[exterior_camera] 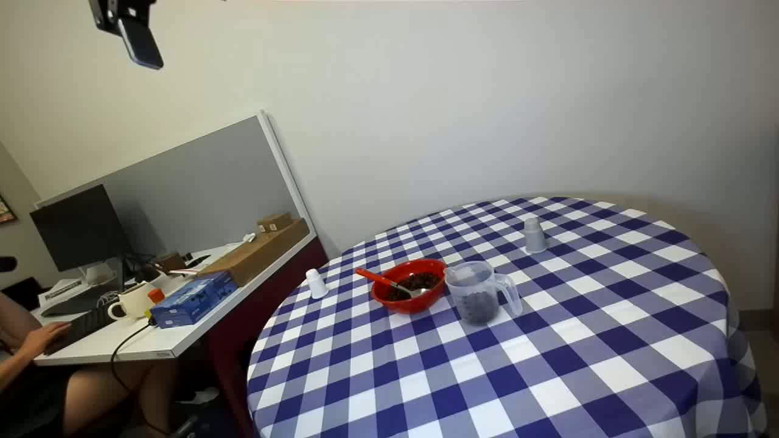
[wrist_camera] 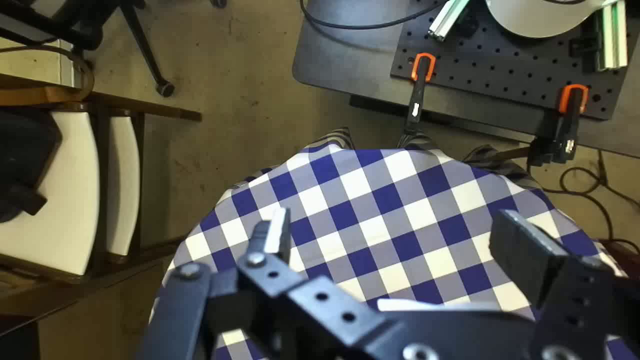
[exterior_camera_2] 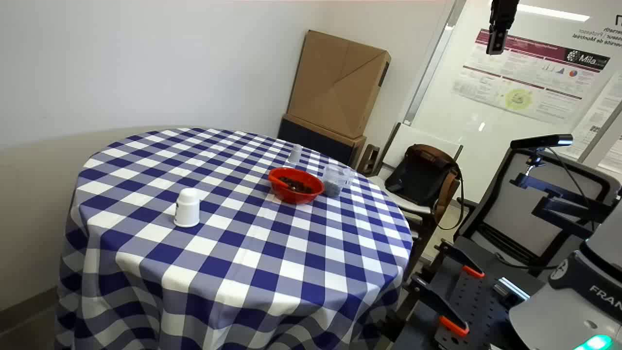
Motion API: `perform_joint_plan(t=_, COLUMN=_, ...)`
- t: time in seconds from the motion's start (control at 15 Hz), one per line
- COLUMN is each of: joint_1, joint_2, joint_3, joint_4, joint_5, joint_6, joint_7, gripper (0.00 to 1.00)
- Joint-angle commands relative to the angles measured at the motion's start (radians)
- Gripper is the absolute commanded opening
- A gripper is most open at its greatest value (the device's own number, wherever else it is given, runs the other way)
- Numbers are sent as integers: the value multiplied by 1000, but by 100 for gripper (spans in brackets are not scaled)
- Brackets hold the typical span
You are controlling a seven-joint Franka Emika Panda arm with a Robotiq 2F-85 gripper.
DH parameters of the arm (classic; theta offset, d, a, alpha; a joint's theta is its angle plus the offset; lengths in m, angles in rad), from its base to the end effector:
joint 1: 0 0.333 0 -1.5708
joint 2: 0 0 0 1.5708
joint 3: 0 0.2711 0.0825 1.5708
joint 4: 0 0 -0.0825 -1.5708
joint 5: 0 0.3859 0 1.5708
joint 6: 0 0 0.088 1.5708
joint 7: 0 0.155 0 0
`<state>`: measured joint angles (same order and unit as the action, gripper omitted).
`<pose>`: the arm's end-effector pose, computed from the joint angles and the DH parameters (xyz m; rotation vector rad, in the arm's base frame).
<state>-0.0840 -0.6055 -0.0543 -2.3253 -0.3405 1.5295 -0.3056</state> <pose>0.3556 -0.1035 0.4654 2.8435 0.2832 -0.3625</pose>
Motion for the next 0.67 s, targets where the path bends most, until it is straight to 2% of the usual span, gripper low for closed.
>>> perform_joint_plan(t=0.0, joint_1=30, joint_2=0, joint_3=-22, joint_4=3, joint_5=-10, joint_6=-7, joint_7=12, gripper=100)
perform_joint_plan(t=0.27, joint_1=37, joint_2=6, joint_3=-24, joint_4=7, joint_5=-19, joint_6=-21, joint_7=-19, gripper=100)
perform_joint_plan(t=0.4, joint_1=46, joint_2=21, joint_3=-32, joint_4=8, joint_5=-41, joint_6=9, joint_7=-34, gripper=100)
perform_joint_plan(t=0.6, joint_1=71, joint_2=58, joint_3=-68, joint_4=18, joint_5=-99, joint_6=116, joint_7=-134, gripper=100)
